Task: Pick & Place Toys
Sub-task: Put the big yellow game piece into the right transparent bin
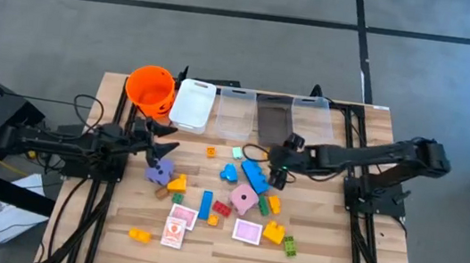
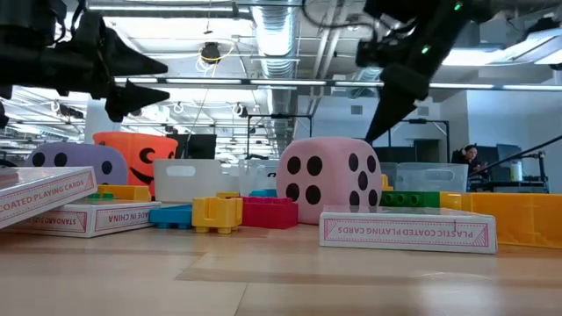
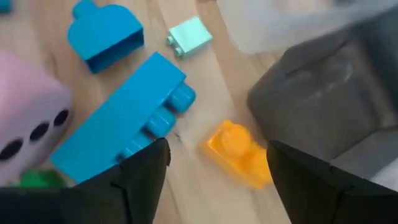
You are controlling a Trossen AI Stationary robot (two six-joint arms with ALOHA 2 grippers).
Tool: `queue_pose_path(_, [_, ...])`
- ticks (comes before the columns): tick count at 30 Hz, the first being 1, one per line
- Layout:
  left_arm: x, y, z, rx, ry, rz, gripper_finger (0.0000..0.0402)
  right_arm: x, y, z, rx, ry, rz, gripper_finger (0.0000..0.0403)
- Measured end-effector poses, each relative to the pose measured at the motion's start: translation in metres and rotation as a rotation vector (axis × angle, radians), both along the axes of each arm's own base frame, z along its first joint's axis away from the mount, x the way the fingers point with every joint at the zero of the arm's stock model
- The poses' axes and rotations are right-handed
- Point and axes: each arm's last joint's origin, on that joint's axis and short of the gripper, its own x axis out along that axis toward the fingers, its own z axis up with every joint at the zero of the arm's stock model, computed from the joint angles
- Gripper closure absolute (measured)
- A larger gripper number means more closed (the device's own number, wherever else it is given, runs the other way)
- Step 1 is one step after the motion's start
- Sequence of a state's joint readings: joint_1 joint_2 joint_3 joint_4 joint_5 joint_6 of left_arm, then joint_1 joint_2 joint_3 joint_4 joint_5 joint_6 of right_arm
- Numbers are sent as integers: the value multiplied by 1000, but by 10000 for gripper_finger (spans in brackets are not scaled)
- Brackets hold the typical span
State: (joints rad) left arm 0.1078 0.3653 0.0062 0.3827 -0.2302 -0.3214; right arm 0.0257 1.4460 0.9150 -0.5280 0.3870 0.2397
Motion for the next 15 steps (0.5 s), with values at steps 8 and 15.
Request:
queue_pose_path(8, [3, 0, -4, -4, 39, 0, 101, 17, -1, -35, 51, -36, -278, 131])
queue_pose_path(15, [3, 0, -4, -22, 36, 0, 101, 25, 6, -44, 59, -173, -469, 131])
